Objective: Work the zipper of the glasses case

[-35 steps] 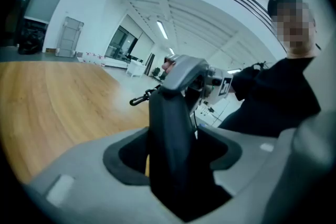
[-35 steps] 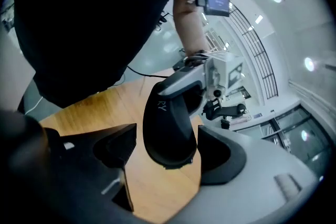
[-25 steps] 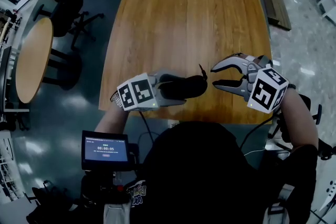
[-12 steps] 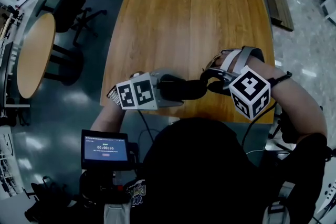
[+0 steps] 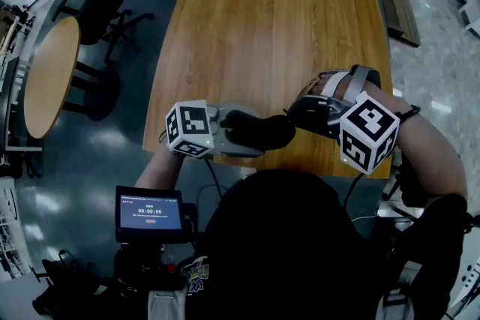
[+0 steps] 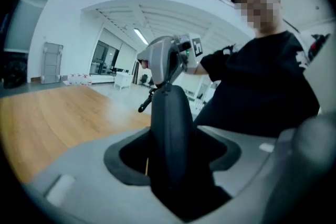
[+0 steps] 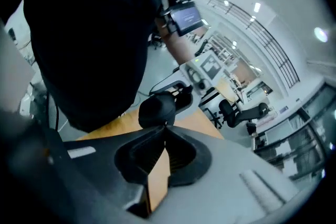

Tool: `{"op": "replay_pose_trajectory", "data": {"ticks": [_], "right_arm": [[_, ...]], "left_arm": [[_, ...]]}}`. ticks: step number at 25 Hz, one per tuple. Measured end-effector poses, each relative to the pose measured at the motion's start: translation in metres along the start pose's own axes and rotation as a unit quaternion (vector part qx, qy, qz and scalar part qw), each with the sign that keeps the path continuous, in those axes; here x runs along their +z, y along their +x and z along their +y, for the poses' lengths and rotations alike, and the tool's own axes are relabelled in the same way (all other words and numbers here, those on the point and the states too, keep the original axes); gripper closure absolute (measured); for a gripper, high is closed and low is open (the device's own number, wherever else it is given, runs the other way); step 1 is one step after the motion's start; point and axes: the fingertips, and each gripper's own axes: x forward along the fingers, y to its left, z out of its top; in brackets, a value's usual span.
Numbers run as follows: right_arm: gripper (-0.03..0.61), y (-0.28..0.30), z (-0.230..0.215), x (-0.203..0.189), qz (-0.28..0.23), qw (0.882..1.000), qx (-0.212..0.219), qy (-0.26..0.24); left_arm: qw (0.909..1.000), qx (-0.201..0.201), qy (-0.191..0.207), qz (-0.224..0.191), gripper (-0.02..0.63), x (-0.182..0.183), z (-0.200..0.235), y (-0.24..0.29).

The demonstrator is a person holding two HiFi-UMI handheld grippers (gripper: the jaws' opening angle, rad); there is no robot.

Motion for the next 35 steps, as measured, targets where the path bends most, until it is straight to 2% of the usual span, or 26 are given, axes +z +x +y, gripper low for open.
{"op": "replay_pose_trajectory", "data": {"ticks": [2,4,6,10,13,15,22,27,31,33,35], "right_arm": [[0.573,-0.009,-0.014,0.007,-0.034,0.998,-0.022,0.040],[0.574,-0.014,-0.021,0.013,-0.052,0.997,-0.037,0.053],[0.574,-0.015,-0.023,0.021,-0.064,0.995,-0.044,0.056],[0.574,-0.013,-0.021,0.030,-0.076,0.994,-0.051,0.054],[0.574,-0.018,-0.024,0.029,-0.078,0.994,-0.060,0.057],[0.574,-0.020,-0.024,0.026,-0.072,0.994,-0.066,0.054],[0.574,-0.024,-0.031,0.015,-0.023,0.992,-0.121,0.014],[0.575,-0.023,-0.030,0.010,-0.004,0.991,-0.135,-0.002],[0.575,-0.026,-0.031,0.001,0.020,0.988,-0.151,-0.015],[0.574,-0.026,-0.033,0.000,0.013,0.988,-0.151,-0.006],[0.572,-0.030,-0.037,0.006,-0.018,0.989,-0.144,0.029]], "left_arm": [[0.9985,-0.026,-0.021,-0.043,0.344,0.008,-0.004,0.002],[0.9976,-0.044,-0.022,-0.049,0.337,0.014,-0.009,0.009],[0.9965,-0.068,-0.015,-0.047,0.331,0.021,-0.017,0.017],[0.9912,-0.108,-0.010,-0.076,0.321,0.045,-0.031,0.028],[0.9872,-0.117,-0.038,-0.102,0.338,0.053,-0.031,0.024],[0.9851,-0.115,-0.058,-0.114,0.348,0.059,-0.029,0.020],[0.9800,-0.088,-0.072,-0.163,0.359,0.066,-0.013,0.011],[0.9825,-0.063,-0.079,-0.156,0.359,0.056,0.000,0.007],[0.9807,-0.043,-0.071,-0.177,0.360,0.065,0.000,-0.003],[0.9848,-0.040,-0.056,-0.160,0.360,0.066,-0.004,-0.005],[0.9920,-0.036,-0.036,-0.116,0.360,0.057,-0.006,-0.003]]}}
